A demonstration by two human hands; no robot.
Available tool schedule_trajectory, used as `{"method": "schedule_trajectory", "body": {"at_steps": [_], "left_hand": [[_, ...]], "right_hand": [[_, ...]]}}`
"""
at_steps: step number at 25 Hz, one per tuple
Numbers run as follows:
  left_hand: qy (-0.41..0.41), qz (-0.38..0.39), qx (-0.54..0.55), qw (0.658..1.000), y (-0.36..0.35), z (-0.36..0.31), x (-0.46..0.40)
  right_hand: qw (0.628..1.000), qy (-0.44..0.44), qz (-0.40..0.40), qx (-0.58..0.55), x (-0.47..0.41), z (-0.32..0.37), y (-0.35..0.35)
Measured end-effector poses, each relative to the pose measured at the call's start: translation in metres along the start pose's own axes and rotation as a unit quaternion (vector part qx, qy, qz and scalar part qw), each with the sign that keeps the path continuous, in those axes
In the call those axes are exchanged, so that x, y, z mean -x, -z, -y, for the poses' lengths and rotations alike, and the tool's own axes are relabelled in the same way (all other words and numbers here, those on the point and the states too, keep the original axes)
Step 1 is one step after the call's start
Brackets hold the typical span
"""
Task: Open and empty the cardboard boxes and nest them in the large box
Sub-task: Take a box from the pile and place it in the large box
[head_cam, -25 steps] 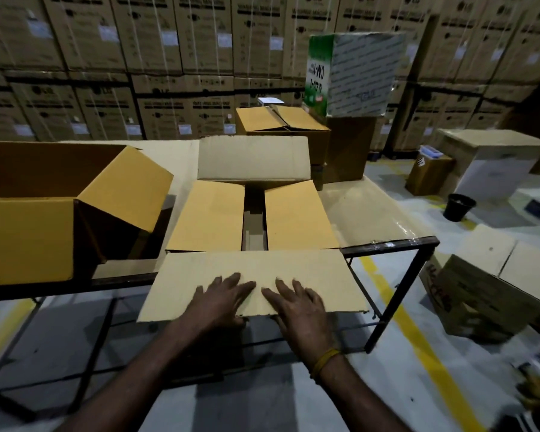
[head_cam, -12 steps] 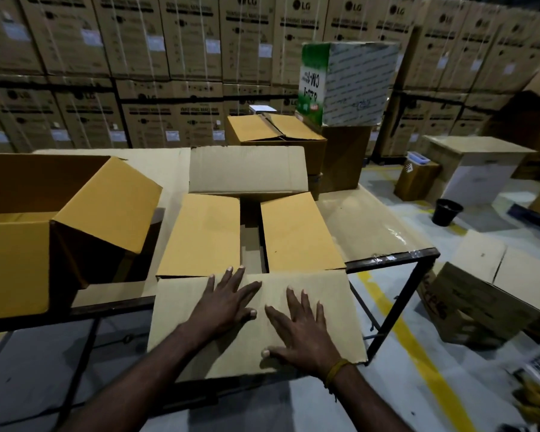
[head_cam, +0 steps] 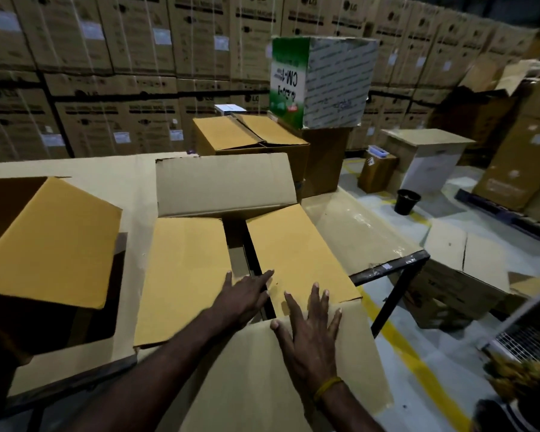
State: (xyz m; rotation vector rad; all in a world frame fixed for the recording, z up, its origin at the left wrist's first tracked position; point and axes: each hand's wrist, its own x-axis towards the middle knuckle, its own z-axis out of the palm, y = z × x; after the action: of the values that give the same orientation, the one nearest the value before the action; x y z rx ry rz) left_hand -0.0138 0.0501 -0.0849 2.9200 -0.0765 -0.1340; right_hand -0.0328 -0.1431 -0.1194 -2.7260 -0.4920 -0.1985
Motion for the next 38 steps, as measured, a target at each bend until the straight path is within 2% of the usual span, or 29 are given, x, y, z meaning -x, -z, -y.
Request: {"method": "schedule_trajectory", "body": {"at_steps": [4,5,8,9,11,15,17,19,22,24,26,28,31,33,38], "left_hand": [[-0.078,-0.048,0.012,0.996,0.001,0.005,-0.030],[-0.076,-0.062,0.011,0.995,0.002,0.003,-0.035],[0.042,-0.036,0.016,0.998,0.005,-0.002,-0.046],[0.063,-0.019,0.046,0.997,0.007,-0.002,-0.051],[0.048,-0.026,0.113,0.992,0.006,-0.003,-0.057],[0.005,-0.190,0.226,0.955,0.008,0.002,-0.056],[-0.037,-0.246,0.238,0.939,0.010,0.007,-0.057],[-0.083,-0.265,0.215,0.936,0.013,0.006,-0.062],[-0.131,-0.273,0.215,0.929,0.020,-0.012,-0.072],[-0.159,-0.282,0.223,0.919,0.025,-0.029,-0.083],[-0.170,-0.289,0.220,0.916,0.037,-0.050,-0.099],[-0.170,-0.283,0.202,0.922,0.049,-0.071,-0.116],[-0.198,-0.242,0.103,0.944,0.049,-0.098,-0.140],[-0.212,-0.186,0.047,0.958,0.040,-0.111,-0.149],[-0.193,-0.062,-0.047,0.978,0.010,-0.121,-0.155]], "right_hand": [[0.997,-0.072,-0.015,-0.022,-0.017,0.022,0.011],[0.996,-0.086,-0.009,-0.015,-0.020,0.026,0.016],[0.991,-0.125,0.048,0.021,-0.033,0.033,0.028],[0.988,-0.134,0.070,0.033,-0.039,0.035,0.030],[0.984,-0.144,0.095,0.052,-0.050,0.041,0.033],[0.978,-0.152,0.111,0.086,-0.059,0.049,0.038],[0.988,-0.124,0.046,0.084,-0.057,0.050,0.040],[0.993,-0.063,-0.091,0.047,-0.056,0.041,0.046],[0.964,0.020,-0.259,-0.052,-0.058,0.016,0.054],[0.945,0.061,-0.318,-0.052,-0.061,0.003,0.062],[0.937,0.068,-0.342,-0.012,-0.063,-0.012,0.059],[0.940,0.032,-0.335,0.054,-0.066,-0.031,0.056],[0.961,-0.047,-0.228,0.150,-0.074,-0.053,0.060],[0.964,-0.097,-0.193,0.155,-0.078,-0.065,0.064],[0.959,-0.165,-0.164,0.161,-0.081,-0.097,0.055]]}}
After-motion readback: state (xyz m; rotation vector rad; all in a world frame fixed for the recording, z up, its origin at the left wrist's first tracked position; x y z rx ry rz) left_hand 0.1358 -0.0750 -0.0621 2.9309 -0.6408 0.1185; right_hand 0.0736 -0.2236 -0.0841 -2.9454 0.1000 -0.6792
